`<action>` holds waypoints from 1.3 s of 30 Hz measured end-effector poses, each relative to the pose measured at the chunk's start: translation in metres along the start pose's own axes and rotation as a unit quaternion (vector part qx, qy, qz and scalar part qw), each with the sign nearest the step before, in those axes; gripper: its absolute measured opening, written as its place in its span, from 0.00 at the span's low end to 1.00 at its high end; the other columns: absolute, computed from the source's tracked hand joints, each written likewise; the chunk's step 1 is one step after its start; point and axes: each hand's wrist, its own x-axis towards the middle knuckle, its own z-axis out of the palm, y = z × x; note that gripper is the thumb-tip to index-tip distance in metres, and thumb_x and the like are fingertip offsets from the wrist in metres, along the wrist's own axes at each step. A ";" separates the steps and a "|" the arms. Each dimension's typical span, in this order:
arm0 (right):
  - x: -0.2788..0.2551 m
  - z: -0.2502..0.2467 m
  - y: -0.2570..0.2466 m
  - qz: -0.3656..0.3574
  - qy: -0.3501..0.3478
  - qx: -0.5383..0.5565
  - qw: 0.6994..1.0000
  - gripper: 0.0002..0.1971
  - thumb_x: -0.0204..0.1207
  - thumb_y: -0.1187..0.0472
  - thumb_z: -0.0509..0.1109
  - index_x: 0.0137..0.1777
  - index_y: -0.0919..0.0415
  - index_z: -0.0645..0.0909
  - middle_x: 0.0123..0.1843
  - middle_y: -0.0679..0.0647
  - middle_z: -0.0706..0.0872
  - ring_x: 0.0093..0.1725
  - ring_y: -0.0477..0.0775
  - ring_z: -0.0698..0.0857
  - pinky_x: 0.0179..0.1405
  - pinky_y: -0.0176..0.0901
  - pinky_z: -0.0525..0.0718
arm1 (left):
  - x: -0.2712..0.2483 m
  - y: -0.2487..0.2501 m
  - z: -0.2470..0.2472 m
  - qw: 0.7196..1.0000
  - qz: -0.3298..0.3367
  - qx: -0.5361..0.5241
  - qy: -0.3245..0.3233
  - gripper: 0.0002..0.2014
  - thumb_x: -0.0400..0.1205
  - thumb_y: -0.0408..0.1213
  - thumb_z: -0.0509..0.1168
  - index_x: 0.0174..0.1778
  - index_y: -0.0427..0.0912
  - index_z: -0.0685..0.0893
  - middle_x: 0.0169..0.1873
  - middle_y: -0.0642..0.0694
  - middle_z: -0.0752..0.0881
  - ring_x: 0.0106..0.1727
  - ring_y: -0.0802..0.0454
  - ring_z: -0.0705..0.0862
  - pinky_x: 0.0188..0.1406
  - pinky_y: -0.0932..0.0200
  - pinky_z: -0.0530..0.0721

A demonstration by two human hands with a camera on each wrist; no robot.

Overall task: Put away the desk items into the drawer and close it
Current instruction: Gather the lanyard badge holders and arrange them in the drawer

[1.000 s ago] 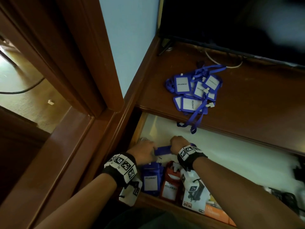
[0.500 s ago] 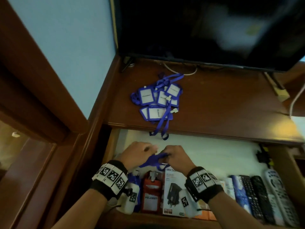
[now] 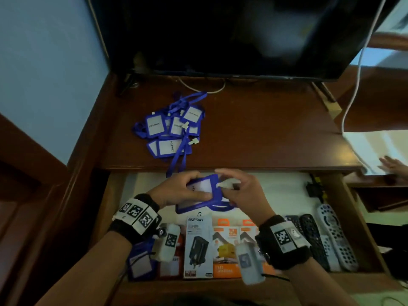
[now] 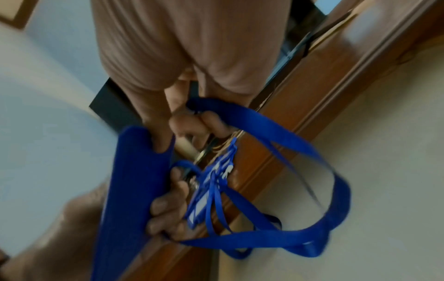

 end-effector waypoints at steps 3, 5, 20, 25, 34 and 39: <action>-0.007 -0.023 -0.002 0.057 0.007 0.085 0.995 0.05 0.72 0.71 0.76 0.47 0.66 0.86 0.27 0.48 0.75 0.19 0.48 0.69 0.20 0.37 0.70 | 0.001 0.010 0.003 0.998 0.045 0.016 0.050 0.14 0.70 0.46 0.79 0.42 0.46 0.82 0.35 0.52 0.86 0.34 0.56 0.84 0.35 0.61 0.80; -0.011 -0.033 -0.001 0.075 0.027 0.135 0.988 0.06 0.74 0.71 0.73 0.37 0.70 0.82 0.22 0.48 0.71 0.21 0.48 0.66 0.22 0.39 0.66 | 0.002 0.016 0.005 0.993 0.061 0.052 0.086 0.13 0.71 0.48 0.77 0.41 0.46 0.82 0.36 0.49 0.85 0.34 0.55 0.83 0.35 0.61 0.79; -0.001 -0.049 -0.023 -0.062 0.009 -0.006 0.998 0.06 0.75 0.65 0.73 0.37 0.58 0.86 0.34 0.54 0.87 0.34 0.54 0.82 0.35 0.44 0.81 | 0.013 0.057 0.052 0.985 0.094 0.104 0.101 0.10 0.74 0.40 0.76 0.52 0.48 0.90 0.40 0.57 0.89 0.39 0.65 0.85 0.39 0.67 0.80; -0.006 -0.059 -0.012 -0.031 0.035 0.050 0.998 0.07 0.76 0.62 0.73 0.40 0.66 0.84 0.28 0.50 0.80 0.27 0.43 0.74 0.28 0.32 0.73 | 0.020 0.061 0.060 0.993 0.060 -0.032 0.101 0.10 0.75 0.28 0.74 0.42 0.50 0.87 0.36 0.53 0.89 0.38 0.56 0.86 0.43 0.60 0.83; -0.019 -0.050 0.014 0.095 0.066 0.213 0.970 0.16 0.84 0.55 0.63 0.38 0.64 0.77 0.23 0.47 0.67 0.23 0.47 0.62 0.21 0.40 0.60 | 0.042 0.072 0.081 0.923 0.031 -0.293 0.249 0.08 0.80 0.25 0.66 0.41 0.43 0.82 0.33 0.47 0.85 0.35 0.50 0.82 0.36 0.56 0.81; -0.022 -0.041 0.026 0.079 0.066 0.171 0.980 0.13 0.80 0.58 0.69 0.37 0.61 0.72 0.27 0.50 0.69 0.23 0.44 0.65 0.20 0.35 0.66 | 0.048 0.064 0.088 0.844 -0.008 -0.441 0.307 0.01 0.84 0.34 0.63 0.49 0.42 0.79 0.37 0.44 0.85 0.34 0.50 0.85 0.35 0.52 0.86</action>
